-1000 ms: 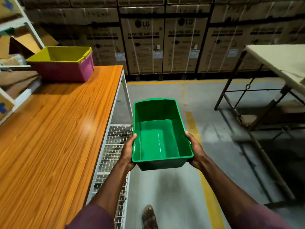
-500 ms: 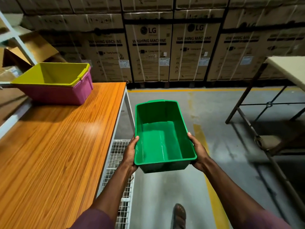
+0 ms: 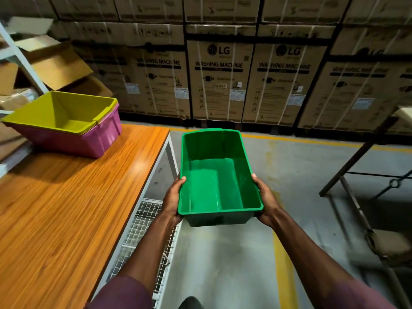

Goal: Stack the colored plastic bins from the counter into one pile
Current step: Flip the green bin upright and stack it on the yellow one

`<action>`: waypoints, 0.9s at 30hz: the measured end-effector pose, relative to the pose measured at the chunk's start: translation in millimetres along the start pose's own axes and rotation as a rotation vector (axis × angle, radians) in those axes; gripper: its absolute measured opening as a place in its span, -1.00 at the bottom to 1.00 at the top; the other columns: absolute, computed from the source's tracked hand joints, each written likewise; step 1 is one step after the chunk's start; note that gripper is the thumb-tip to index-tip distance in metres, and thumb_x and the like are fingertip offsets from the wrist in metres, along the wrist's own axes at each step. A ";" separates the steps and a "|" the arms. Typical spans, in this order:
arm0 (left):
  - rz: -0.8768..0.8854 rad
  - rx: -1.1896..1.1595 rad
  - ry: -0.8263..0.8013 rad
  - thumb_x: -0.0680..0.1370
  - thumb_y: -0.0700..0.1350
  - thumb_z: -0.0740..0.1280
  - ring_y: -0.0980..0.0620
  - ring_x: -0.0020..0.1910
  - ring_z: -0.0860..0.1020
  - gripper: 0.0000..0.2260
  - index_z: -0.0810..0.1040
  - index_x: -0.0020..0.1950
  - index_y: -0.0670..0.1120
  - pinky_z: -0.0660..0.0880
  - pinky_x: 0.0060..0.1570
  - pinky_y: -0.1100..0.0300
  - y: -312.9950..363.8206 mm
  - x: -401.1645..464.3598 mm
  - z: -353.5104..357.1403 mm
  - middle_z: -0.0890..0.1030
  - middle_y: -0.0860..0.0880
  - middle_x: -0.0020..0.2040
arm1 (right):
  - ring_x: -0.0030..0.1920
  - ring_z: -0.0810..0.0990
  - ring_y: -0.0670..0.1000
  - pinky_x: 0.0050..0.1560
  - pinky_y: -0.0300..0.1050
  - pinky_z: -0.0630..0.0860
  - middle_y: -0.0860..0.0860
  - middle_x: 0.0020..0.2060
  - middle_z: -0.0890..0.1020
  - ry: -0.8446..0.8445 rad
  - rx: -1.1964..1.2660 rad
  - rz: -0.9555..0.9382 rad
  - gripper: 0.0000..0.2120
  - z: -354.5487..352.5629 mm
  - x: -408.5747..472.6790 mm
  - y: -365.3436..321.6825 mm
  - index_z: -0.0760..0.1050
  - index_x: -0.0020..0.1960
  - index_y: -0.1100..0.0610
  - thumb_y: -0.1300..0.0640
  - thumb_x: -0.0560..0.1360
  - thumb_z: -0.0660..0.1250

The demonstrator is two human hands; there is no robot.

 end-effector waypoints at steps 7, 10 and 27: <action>0.060 -0.055 0.036 0.66 -0.05 0.25 -0.11 -0.17 0.70 -0.73 0.54 0.31 -0.10 0.67 -0.23 0.01 51.6 63.5 30.9 0.72 -0.13 -0.03 | -0.15 0.74 0.08 -0.14 -0.01 0.63 0.11 -0.05 0.75 -0.073 -0.052 -0.017 -0.61 31.9 73.7 -76.6 0.67 0.10 0.12 -0.16 0.66 0.25; 0.100 -0.071 0.085 0.63 -0.01 0.29 -0.15 -0.07 0.70 -0.69 0.58 0.31 -0.12 0.64 -0.03 -0.06 77.5 99.3 37.9 0.70 -0.19 0.12 | -0.18 0.75 0.06 -0.14 -0.02 0.63 0.09 -0.06 0.77 -0.096 -0.104 -0.027 -0.60 52.8 109.4 -108.5 0.69 0.11 0.10 -0.18 0.65 0.25; 0.338 -0.218 0.347 0.62 -0.06 0.31 -0.08 -0.18 0.73 -0.66 0.56 0.35 -0.17 0.65 -0.26 0.08 232.1 181.3 77.4 0.75 -0.13 -0.03 | -0.13 0.67 0.09 0.07 0.10 0.43 0.04 -0.11 0.75 -0.364 -0.347 -0.009 -0.61 201.8 251.3 -258.4 0.69 0.01 -0.01 -0.27 0.60 0.25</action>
Point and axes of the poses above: each hand's wrist, its own x-axis towards the middle knuckle, its own z-axis out of the palm, y = z × x, the point moved 2 cm from there along x, towards the middle knuckle
